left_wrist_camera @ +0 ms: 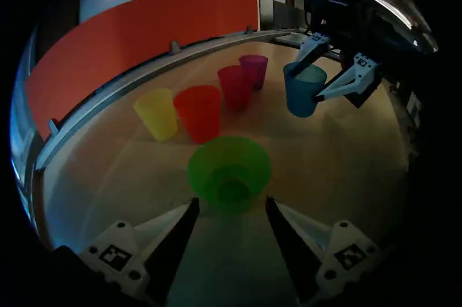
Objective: Pour water
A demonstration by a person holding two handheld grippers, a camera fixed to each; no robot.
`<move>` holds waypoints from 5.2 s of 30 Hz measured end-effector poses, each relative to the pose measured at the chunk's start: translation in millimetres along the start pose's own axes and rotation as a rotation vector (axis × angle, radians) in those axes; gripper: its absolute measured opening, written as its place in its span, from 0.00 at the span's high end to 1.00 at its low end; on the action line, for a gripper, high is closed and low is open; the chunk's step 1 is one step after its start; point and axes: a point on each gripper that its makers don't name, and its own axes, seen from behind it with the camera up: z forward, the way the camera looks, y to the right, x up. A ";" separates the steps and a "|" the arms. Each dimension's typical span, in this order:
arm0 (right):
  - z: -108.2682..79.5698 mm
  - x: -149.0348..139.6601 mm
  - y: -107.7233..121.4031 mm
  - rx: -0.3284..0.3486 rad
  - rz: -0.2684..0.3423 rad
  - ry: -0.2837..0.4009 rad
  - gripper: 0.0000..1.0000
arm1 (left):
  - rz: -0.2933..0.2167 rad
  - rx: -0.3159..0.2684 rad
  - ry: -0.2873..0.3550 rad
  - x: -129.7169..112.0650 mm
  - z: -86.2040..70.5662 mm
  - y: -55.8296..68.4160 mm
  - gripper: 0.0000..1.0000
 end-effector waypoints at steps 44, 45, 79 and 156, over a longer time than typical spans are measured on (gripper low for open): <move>-3.4 -33.5 -7.7 -0.037 0.023 -0.032 0.00 | -0.041 0.041 0.031 -10.1 -39.7 12.5 0.15; -6.1 -33.5 -7.9 -0.043 0.023 -0.030 0.00 | -0.045 0.046 0.036 -9.5 -41.9 12.6 0.15; -127.5 -10.2 13.1 -0.426 0.244 0.290 0.00 | -0.309 0.345 0.487 41.6 -148.2 -27.5 0.16; -210.1 33.3 62.7 -0.893 0.294 0.526 0.00 | -0.285 0.902 0.665 18.8 -191.6 -81.5 0.09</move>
